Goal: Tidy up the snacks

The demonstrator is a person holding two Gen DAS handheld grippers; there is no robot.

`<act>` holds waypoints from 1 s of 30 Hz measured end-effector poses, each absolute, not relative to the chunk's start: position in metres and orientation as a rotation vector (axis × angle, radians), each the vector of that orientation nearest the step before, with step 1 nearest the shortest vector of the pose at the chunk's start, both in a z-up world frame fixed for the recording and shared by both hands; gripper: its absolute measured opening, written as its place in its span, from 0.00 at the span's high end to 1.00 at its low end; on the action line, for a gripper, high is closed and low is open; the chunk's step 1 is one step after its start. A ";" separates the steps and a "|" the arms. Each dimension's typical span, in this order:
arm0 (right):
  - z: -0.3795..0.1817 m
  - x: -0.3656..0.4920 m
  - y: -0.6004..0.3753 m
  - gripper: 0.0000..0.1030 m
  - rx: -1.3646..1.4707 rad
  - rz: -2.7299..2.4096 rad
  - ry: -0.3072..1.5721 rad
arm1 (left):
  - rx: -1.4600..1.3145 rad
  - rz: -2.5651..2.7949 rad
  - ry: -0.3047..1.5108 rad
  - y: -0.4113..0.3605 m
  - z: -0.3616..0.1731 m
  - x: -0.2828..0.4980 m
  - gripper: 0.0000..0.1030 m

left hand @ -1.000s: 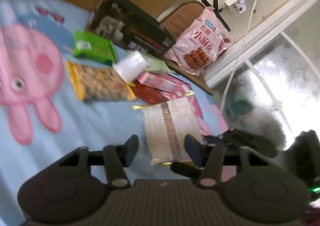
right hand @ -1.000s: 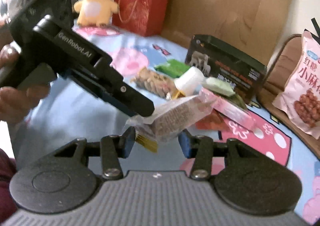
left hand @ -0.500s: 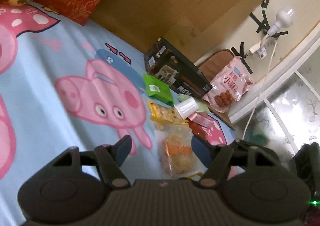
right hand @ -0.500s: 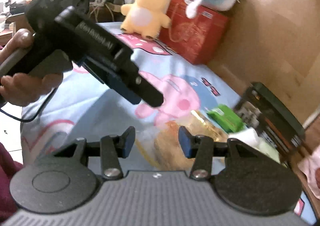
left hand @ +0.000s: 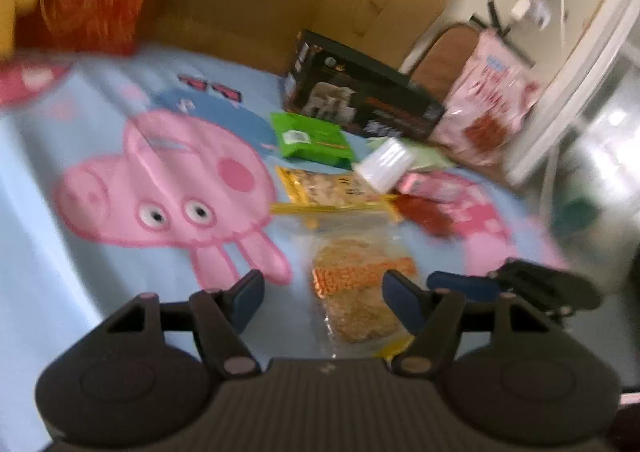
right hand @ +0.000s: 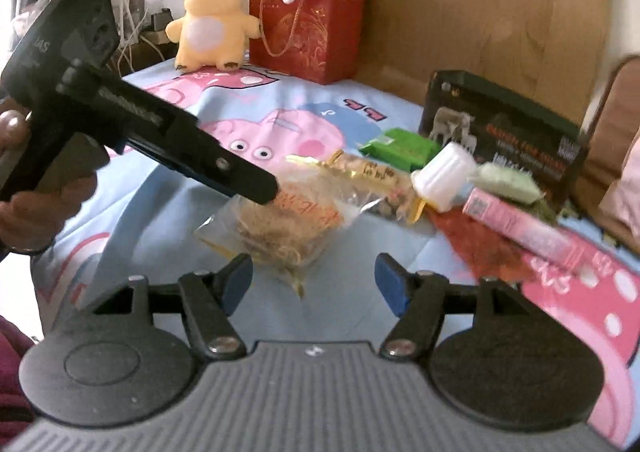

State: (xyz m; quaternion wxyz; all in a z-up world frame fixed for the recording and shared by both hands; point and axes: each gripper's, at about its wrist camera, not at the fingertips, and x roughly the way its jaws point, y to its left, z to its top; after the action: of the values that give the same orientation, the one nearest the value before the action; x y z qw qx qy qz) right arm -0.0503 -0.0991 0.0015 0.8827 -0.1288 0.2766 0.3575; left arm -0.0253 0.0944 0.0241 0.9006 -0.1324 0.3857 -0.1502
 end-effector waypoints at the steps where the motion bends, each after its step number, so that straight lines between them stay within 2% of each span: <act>1: -0.002 -0.049 -0.097 0.31 -0.256 0.758 0.572 | -0.224 -0.270 0.783 0.087 0.026 -0.028 0.30; 7: -0.017 -0.051 -0.082 0.25 -0.255 0.787 0.515 | -0.153 -0.174 0.771 0.074 0.031 -0.032 0.27; 11: -0.015 -0.050 -0.089 0.26 -0.224 0.803 0.514 | -0.154 -0.136 0.780 0.070 0.033 -0.031 0.24; 30: -0.015 -0.048 -0.094 0.25 -0.217 0.795 0.511 | -0.012 -0.039 0.747 0.043 0.040 -0.038 0.25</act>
State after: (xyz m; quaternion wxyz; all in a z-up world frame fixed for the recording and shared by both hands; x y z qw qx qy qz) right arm -0.0476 -0.0942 -0.0155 0.8849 -0.1042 0.2454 0.3820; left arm -0.0382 0.0434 0.0405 0.9308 -0.0059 0.3650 -0.0189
